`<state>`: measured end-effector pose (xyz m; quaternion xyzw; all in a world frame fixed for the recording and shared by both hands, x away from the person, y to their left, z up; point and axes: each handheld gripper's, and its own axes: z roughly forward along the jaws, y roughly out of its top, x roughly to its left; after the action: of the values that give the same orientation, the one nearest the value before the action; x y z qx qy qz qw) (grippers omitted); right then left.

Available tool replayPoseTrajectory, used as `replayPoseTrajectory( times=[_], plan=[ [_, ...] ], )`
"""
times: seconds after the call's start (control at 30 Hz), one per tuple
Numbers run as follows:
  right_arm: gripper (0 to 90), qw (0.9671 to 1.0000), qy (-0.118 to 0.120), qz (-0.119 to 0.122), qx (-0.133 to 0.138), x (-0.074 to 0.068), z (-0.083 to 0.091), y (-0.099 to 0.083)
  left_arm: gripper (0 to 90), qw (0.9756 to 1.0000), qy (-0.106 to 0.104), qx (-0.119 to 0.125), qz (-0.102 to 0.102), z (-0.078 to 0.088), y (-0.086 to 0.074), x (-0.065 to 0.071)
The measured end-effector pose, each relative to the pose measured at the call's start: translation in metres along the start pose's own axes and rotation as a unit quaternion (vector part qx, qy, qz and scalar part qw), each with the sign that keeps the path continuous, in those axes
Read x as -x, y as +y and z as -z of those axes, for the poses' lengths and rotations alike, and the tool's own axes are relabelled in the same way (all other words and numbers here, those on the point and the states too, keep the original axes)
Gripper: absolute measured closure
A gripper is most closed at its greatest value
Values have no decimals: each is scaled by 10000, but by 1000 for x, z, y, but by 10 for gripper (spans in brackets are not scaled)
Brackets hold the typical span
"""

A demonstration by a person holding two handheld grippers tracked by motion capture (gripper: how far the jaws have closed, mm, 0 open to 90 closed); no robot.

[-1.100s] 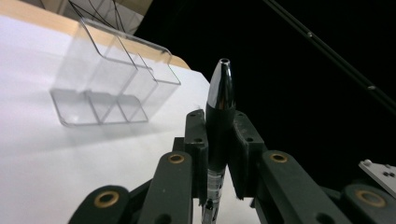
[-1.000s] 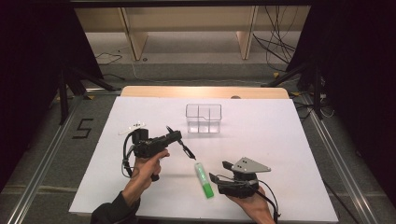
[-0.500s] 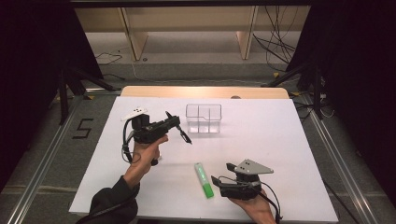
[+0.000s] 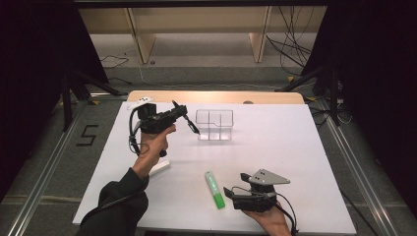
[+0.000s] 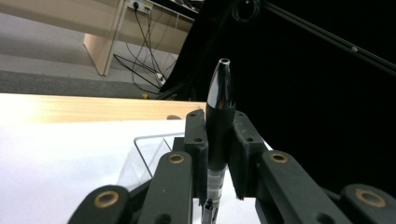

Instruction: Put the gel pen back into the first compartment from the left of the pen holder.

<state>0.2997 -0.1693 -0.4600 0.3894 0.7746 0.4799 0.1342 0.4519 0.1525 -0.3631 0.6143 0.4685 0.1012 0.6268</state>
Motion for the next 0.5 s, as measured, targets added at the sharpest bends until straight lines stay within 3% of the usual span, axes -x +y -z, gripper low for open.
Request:
replayPoseTrajectory(
  times=[0.2,0.37,0.5],
  plan=[
    [192,10000,0,-37,29,1,3,-1,793,9998,171,42,-99,-12,10,-1],
    [190,10000,42,-31,6,0,4,-2,793,9978,386,23,-534,-23,16,2],
    [190,10000,55,-32,1,0,4,-2,793,9978,424,61,-499,-32,21,0]
  ],
)
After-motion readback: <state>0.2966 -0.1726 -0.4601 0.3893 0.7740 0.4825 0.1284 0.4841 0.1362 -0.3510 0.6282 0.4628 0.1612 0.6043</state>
